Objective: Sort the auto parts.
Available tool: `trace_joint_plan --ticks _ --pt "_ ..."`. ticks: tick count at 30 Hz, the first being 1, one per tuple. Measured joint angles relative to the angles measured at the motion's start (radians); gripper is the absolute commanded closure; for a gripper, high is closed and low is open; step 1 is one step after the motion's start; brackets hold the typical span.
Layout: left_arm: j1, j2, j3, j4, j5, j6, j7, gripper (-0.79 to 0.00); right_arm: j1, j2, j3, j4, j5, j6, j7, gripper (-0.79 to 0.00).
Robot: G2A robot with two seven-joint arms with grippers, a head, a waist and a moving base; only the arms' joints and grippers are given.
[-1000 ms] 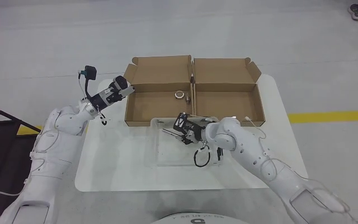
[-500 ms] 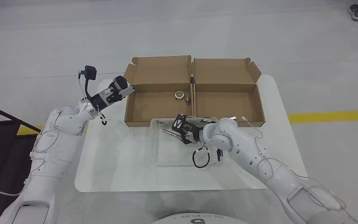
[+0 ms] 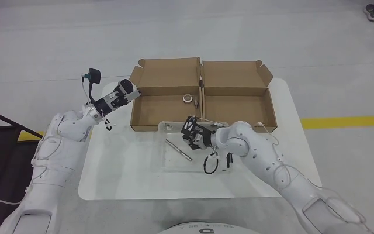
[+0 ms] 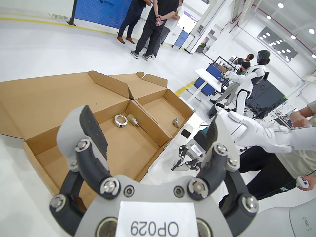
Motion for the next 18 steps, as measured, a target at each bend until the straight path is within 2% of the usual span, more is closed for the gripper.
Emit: trace_joint_plan --ticks 5,6,8,10,11,15,18 --pt "0.000 0.000 0.000 0.000 0.000 0.000 0.000 -0.785 -0.010 0.009 0.032 -0.006 0.014 0.002 0.005 0.000" --pt "0.000 0.000 0.000 0.000 0.000 0.000 0.000 -0.785 -0.012 0.010 0.032 -0.009 0.012 0.005 0.005 -0.028" --pt "0.000 0.000 0.000 0.000 0.000 0.000 0.000 -0.785 -0.016 0.010 0.028 -0.014 0.011 0.005 0.010 -0.231" --pt "0.000 0.000 0.000 0.000 0.000 0.000 0.000 -0.785 -0.016 0.007 0.017 -0.019 0.016 -0.003 0.017 -0.348" --pt "0.000 0.000 0.000 0.000 0.000 0.000 0.000 -0.785 -0.015 0.006 0.012 -0.020 0.023 -0.006 0.017 -0.369" --pt "0.000 0.000 0.000 0.000 0.000 0.000 0.000 -0.785 -0.006 -0.001 -0.002 -0.007 0.081 -0.038 0.018 -0.385" --pt "0.000 0.000 0.000 0.000 0.000 0.000 0.000 -0.785 0.006 -0.005 -0.012 0.005 0.080 -0.026 0.030 -0.382"
